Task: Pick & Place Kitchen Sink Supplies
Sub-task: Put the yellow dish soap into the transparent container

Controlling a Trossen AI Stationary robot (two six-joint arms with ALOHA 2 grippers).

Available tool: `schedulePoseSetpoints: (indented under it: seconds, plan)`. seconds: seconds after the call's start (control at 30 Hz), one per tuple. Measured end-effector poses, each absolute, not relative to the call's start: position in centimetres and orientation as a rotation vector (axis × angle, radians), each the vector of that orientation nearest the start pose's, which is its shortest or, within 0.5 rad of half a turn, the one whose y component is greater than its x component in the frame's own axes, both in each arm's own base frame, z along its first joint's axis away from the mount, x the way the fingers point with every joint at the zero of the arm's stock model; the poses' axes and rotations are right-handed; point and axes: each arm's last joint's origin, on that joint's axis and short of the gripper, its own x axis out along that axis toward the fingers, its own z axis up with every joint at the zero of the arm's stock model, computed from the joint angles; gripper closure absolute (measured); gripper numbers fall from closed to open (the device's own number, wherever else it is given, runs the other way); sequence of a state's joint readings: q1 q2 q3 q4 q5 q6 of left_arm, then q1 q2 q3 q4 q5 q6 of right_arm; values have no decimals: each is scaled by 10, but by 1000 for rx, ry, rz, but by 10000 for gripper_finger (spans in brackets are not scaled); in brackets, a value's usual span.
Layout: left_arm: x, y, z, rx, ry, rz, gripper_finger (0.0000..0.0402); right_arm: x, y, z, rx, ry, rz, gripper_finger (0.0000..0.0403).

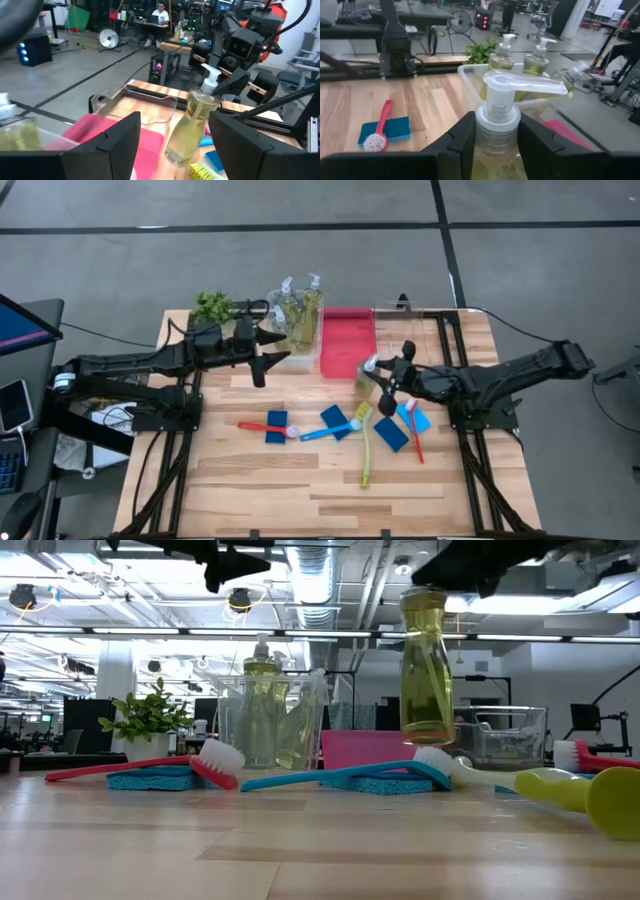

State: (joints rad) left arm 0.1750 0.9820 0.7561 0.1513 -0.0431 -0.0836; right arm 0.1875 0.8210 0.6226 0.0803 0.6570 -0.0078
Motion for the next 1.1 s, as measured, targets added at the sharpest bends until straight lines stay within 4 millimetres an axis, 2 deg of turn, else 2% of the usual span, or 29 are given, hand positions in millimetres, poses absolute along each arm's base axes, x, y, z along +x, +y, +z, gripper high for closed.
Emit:
schedulePoseSetpoints:
  seconds: [0.53, 0.73, 1.1]
  plan:
    - [280, 24, 293, 25, -57, 116, 165, 234, 24, 333, -126, 128, -470, 289]
    - [290, 23, 287, -6, -99, 68, 165, 247, 23, 338, -135, 133, -482, 289]
    - [299, 21, 280, -15, -130, 52, 165, 283, 27, 342, -145, 161, -488, 289]
